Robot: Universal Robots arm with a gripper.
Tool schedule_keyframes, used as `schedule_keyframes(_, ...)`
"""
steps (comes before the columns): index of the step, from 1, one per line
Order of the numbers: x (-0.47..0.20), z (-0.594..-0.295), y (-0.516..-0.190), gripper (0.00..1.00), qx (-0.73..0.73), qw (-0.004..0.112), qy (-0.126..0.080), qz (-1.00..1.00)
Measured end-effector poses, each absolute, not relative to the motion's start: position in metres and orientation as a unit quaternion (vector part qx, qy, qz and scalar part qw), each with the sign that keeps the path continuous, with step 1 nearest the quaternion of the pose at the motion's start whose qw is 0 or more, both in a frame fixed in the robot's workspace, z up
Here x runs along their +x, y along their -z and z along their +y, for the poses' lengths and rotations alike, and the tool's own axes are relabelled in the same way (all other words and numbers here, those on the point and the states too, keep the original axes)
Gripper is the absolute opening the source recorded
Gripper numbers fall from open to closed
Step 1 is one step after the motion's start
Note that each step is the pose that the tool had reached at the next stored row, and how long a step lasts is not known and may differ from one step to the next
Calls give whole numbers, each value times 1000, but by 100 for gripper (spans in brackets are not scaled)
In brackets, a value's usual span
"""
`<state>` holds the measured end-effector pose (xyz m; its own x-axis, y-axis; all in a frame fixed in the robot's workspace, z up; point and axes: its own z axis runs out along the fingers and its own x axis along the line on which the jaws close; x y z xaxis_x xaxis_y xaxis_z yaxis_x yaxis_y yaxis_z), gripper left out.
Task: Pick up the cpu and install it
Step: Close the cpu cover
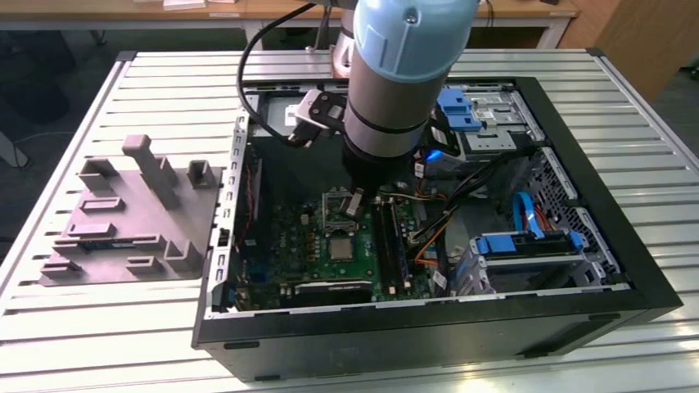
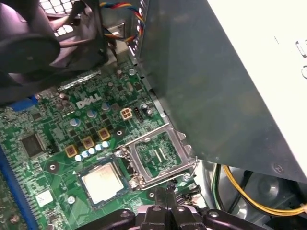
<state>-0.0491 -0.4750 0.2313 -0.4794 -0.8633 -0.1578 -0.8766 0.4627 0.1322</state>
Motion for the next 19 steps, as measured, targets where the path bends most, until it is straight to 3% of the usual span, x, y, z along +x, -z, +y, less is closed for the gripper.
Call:
schedule_keyframes(6, -47, -472, -229, 11, -510, 42, -110, 852)
schedule_keyframes(19, -47, -472, -227, 11, -510, 42, -111, 852)
